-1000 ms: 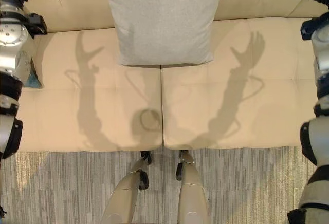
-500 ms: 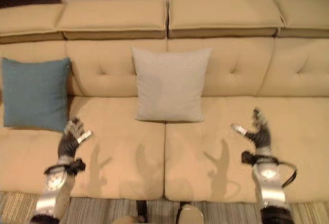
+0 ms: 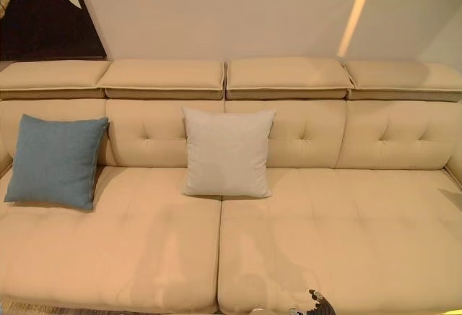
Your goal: Pick up all the scattered cushions and arrange them neatly on the sofa.
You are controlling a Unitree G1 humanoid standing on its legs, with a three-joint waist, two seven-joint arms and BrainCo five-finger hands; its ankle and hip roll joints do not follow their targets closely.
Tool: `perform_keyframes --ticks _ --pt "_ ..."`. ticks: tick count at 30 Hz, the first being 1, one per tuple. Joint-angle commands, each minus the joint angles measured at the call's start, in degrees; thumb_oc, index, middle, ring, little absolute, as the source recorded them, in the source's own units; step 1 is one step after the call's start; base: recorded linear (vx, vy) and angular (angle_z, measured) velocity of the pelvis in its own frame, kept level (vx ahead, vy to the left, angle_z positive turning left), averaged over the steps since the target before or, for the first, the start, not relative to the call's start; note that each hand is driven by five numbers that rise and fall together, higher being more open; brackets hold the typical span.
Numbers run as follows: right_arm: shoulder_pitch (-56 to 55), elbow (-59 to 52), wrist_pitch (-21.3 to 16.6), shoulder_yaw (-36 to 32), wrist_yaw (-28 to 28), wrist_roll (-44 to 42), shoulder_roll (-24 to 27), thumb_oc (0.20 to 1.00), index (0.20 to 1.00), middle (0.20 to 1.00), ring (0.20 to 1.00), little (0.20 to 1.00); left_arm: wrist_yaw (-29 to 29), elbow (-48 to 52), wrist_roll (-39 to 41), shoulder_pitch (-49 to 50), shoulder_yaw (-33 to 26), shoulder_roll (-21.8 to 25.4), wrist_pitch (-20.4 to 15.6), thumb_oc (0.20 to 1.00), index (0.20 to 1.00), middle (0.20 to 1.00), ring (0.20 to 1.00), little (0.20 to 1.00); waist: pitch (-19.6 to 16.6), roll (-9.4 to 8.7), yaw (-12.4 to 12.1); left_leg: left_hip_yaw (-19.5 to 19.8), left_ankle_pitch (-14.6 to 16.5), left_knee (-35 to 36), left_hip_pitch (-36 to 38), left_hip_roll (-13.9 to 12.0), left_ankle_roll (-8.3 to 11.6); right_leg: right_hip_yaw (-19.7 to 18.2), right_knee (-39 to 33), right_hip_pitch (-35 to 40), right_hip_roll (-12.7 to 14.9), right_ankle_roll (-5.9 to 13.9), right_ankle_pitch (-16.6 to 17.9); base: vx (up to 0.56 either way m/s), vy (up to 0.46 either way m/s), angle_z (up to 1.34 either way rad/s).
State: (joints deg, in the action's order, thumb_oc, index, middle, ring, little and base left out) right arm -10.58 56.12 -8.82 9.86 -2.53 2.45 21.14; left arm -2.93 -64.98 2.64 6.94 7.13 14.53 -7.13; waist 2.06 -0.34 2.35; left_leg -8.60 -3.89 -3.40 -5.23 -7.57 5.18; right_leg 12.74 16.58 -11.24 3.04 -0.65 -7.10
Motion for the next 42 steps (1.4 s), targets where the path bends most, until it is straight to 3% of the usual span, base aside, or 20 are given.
perform_keyframes --ticks 1,4,6,8,11,15,16,19,21,22,26,28,31,33,35,36,38,39,41,42 --pt "4.23 1.50 0.41 0.63 -0.68 0.06 0.55 1.000 1.000 1.000 1.000 1.000 -0.75 1.48 -1.98 -3.03 0.08 1.69 -1.18 1.000 1.000 1.000 1.000 1.000 3.58 -3.48 1.42 -1.91 8.60 -9.97 3.40 2.28 -0.09 -1.49 -16.75 11.92 3.14 5.88 4.98 -0.11 0.065 0.19" --pt "5.44 2.47 1.47 0.62 -0.73 -0.09 0.50 1.000 1.000 1.000 1.000 1.000 -0.07 0.40 -1.40 -5.03 1.45 0.42 -1.17 1.000 1.000 1.000 1.000 1.000 2.96 -2.45 2.89 3.07 11.00 -9.88 6.90 5.29 -0.19 -3.78 -16.17 7.84 3.61 7.18 7.58 -0.22 0.245 0.17" --pt "6.09 2.17 2.22 0.43 -0.76 0.51 -0.09 1.000 1.000 1.000 1.000 1.000 0.08 -0.28 -2.34 -6.25 2.23 0.39 -1.05 1.000 1.000 1.000 1.000 1.000 2.83 -2.51 4.07 1.48 14.27 -3.44 8.99 7.04 -2.10 -5.05 -15.99 3.88 5.24 9.37 10.95 -0.25 0.315 -0.28" --pt "6.20 2.01 2.44 0.51 -1.04 0.80 -0.30 1.000 1.000 1.000 1.000 1.000 -0.14 -0.14 -2.34 -6.64 2.31 0.49 -1.22 1.000 1.000 1.000 1.000 1.000 3.13 -2.71 4.06 1.25 14.11 -2.32 8.99 7.71 -2.71 -5.20 -16.20 2.53 5.82 10.20 12.39 -0.23 0.233 -0.75" --pt "7.76 1.60 3.19 0.95 -1.52 0.31 -1.59 1.000 1.000 1.000 1.000 1.000 -0.99 1.54 -2.24 -8.61 2.39 2.02 -1.44 1.000 1.000 1.000 1.000 1.000 5.03 -3.63 3.54 -1.18 12.23 1.31 8.95 8.58 -4.26 -4.32 -17.79 -1.68 8.42 13.52 16.94 -0.30 0.193 -1.00" --pt "7.65 3.61 3.50 1.75 -1.10 0.39 -2.40 1.000 1.000 1.000 1.000 1.000 -0.50 2.81 -1.97 -8.93 2.85 2.64 -1.25 1.000 1.000 1.000 1.000 1.000 6.10 -3.46 2.79 -1.80 10.38 1.44 7.02 8.68 -5.62 -4.50 -12.16 -0.74 7.47 11.90 12.79 -0.31 0.141 -0.74" --pt "7.41 5.30 3.49 1.83 -0.90 0.21 -2.63 1.000 1.000 1.000 1.000 1.000 -0.07 2.76 -0.48 -8.00 2.10 2.35 -0.78 1.000 1.000 1.000 1.000 1.000 5.57 -2.86 1.55 -2.98 8.76 2.45 6.39 8.22 -6.25 -3.30 -6.63 1.67 6.24 10.33 8.98 -0.24 0.113 -0.43" --pt "7.61 6.97 3.38 2.16 -0.87 -0.23 -3.58 1.000 1.000 1.000 1.000 1.000 1.07 1.35 1.33 -6.17 1.02 1.64 -0.15 1.000 1.000 1.000 1.000 1.000 3.00 -2.81 -0.72 -5.62 5.60 4.34 4.97 7.26 -6.53 -2.38 -1.09 7.67 3.32 9.71 3.20 -0.26 0.060 -0.57" --pt "7.70 6.80 3.30 2.44 -0.82 -0.30 -3.93 1.000 1.000 1.000 1.000 1.000 1.26 1.07 1.48 -5.94 0.94 1.58 -0.07 1.000 1.000 1.000 1.000 1.000 2.27 -3.23 -1.48 -6.71 5.07 4.46 4.22 7.10 -6.43 -2.16 -1.60 9.18 2.75 9.80 3.10 -0.22 -0.053 -0.61" --pt "8.39 5.99 3.24 2.94 -1.34 -0.59 -4.22 1.000 1.000 1.000 1.000 1.000 1.25 1.40 2.11 -5.60 1.07 1.44 -0.14 1.000 1.000 1.000 1.000 1.000 1.64 -4.59 -3.37 -9.01 3.71 3.64 1.81 6.62 -5.85 -1.13 -6.38 13.24 2.56 9.72 2.26 -0.28 -0.130 -0.52" --pt "8.60 4.79 2.79 3.60 -1.94 -1.54 -4.21 1.000 1.000 1.000 1.000 1.000 0.99 1.23 3.27 -5.80 0.58 0.71 -0.25 1.000 1.000 1.000 1.000 1.000 1.39 -5.21 -3.56 -11.05 2.80 1.68 -0.34 5.23 -4.64 -3.09 -13.52 14.70 1.05 8.60 1.42 -0.17 -0.132 -0.78" --pt "8.65 4.54 2.61 3.67 -2.55 -2.76 -3.57 1.000 1.000 1.000 1.000 1.000 0.83 2.09 4.61 -7.22 1.59 0.04 -0.29 1.000 1.000 1.000 1.000 1.000 3.44 -5.31 -3.00 -11.48 0.64 -3.46 -4.86 2.17 -2.27 -3.56 -16.21 14.73 -0.26 6.78 0.89 -0.29 -0.112 -0.36" --pt "9.06 5.29 2.87 4.47 -3.07 -2.80 -2.95 1.000 1.000 1.000 1.000 1.000 0.54 2.56 4.66 -8.43 3.34 -0.69 -0.72 1.000 1.000 1.000 1.000 1.000 5.78 -4.99 -3.06 -4.38 2.00 -6.94 -6.23 2.72 -1.76 -4.68 -16.97 13.88 -0.22 5.87 2.22 -0.29 0.019 -0.09" --pt "8.65 5.55 2.80 4.04 -2.79 -2.98 -2.38 1.000 1.000 1.000 1.000 1.000 0.35 2.97 5.23 -8.37 3.98 -1.70 -0.85 1.000 1.000 1.000 1.000 1.000 5.94 -5.55 -2.47 2.36 8.39 -10.27 -3.72 5.91 -2.59 -6.39 -17.12 12.11 1.42 6.61 4.95 -0.24 0.114 -0.25" --pt "8.92 5.76 2.76 3.94 -2.59 -3.21 -2.10 1.000 1.000 1.000 1.000 1.000 0.05 2.75 5.87 -8.22 4.29 -2.48 -0.95 1.000 1.000 1.000 1.000 1.000 5.96 -5.18 -2.67 7.58 10.02 -11.15 -0.84 7.83 -2.42 -8.54 -16.67 10.20 1.48 7.23 6.29 -0.18 0.214 -1.19" --pt "8.77 5.49 2.94 3.48 -2.61 -3.30 -2.07 1.000 1.000 1.000 1.000 1.000 0.01 2.44 6.67 -8.47 4.19 -3.31 -0.77 1.000 1.000 1.000 1.000 1.000 5.39 -4.52 -1.73 9.37 11.19 -6.60 1.56 8.20 -3.14 -9.68 -16.42 8.42 1.67 8.06 6.78 -0.18 0.342 -1.52" --pt "9.08 5.18 3.16 2.55 -2.94 -4.21 -2.78 1.000 1.000 1.000 1.000 1.000 -0.42 1.87 5.83 -9.85 4.70 -3.08 -0.86 1.000 1.000 1.000 1.000 1.000 5.49 -4.95 -0.50 7.27 10.78 -3.24 2.15 8.78 -4.29 -12.22 -16.31 3.82 2.58 9.63 10.31 -0.23 0.319 -1.51" --pt "9.24 4.97 3.14 2.37 -2.84 -4.71 -3.55 1.000 1.000 1.000 1.000 1.000 -0.33 2.64 4.56 -10.18 5.38 -2.31 -0.79 1.000 1.000 1.000 1.000 1.000 5.98 -5.35 -0.01 5.30 10.14 -0.93 2.37 8.60 -4.76 -12.02 -16.53 1.62 3.32 10.93 12.21 -0.28 0.161 -2.03" --pt "10.14 5.57 3.38 2.47 -2.98 -5.30 -4.48 1.000 1.000 1.000 1.000 1.000 -0.33 3.44 3.13 -10.90 5.98 -0.87 -0.53 1.000 1.000 1.000 1.000 1.000 6.96 -5.16 -0.67 2.68 9.17 0.28 2.39 7.39 -5.06 -8.28 -14.97 -0.16 3.86 10.90 11.94 -0.29 0.097 -2.25" --pt "10.40 6.71 3.60 2.35 -3.09 -5.23 -4.90 1.000 1.000 1.000 1.000 1.000 -0.22 3.55 2.21 -10.91 6.08 -0.21 -0.30 1.000 1.000 1.000 1.000 1.000 7.11 -4.26 -2.19 -0.72 8.27 0.98 2.60 6.43 -4.99 1.76 -12.79 1.89 5.74 9.72 9.46 -0.25 0.117 -1.73"
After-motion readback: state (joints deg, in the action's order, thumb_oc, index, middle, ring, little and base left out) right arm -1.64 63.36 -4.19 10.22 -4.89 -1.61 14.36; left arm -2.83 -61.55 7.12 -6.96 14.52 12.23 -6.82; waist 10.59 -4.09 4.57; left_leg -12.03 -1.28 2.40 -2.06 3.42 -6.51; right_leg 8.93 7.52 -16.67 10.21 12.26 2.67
